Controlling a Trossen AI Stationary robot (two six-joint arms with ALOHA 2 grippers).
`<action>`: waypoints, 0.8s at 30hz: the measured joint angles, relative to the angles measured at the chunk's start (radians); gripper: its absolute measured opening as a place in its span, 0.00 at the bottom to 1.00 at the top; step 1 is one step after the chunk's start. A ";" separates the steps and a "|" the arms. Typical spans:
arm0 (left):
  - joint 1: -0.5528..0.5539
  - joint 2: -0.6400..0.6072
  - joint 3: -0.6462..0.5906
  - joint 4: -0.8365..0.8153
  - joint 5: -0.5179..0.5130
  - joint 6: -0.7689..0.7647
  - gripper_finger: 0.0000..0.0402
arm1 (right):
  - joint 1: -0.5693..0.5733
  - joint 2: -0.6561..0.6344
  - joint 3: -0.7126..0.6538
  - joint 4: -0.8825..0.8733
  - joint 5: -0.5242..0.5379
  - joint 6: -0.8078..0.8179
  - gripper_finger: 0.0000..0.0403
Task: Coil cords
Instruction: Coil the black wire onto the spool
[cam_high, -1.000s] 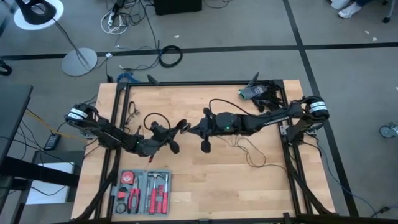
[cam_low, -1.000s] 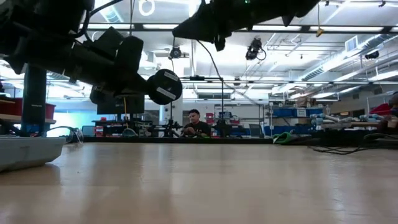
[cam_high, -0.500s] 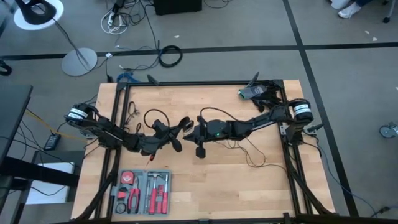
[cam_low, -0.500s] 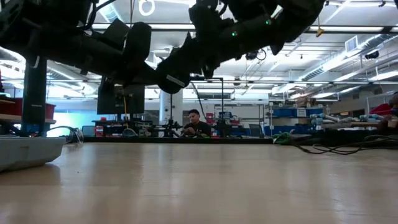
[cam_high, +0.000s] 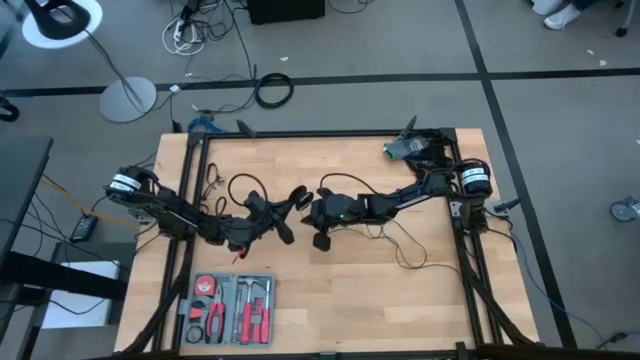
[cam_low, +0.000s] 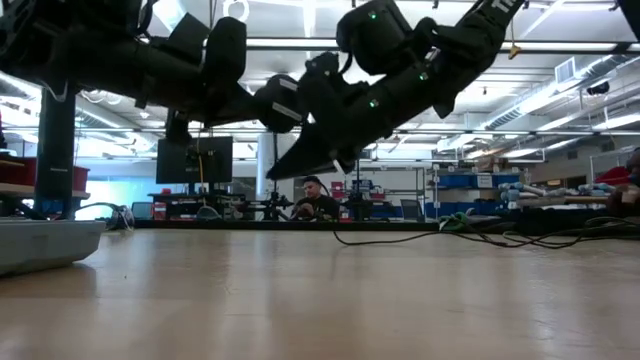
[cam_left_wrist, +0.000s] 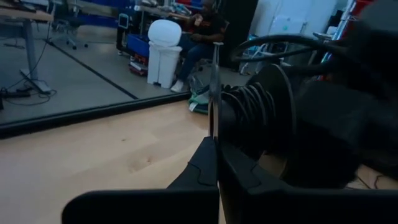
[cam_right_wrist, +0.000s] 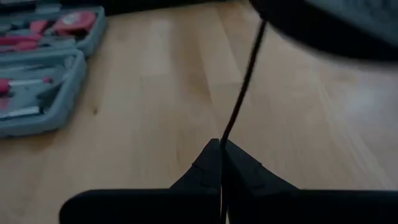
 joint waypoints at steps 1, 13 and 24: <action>-0.002 0.000 -0.001 0.009 0.000 0.013 0.00 | -0.003 0.000 -0.006 -0.002 0.003 0.000 0.00; -0.034 0.000 -0.069 0.018 -0.012 -0.050 0.00 | -0.026 -0.016 -0.233 0.338 0.009 0.087 0.03; -0.044 0.000 -0.114 0.012 -0.023 -0.069 0.00 | -0.038 -0.015 -0.398 0.522 0.009 0.253 0.12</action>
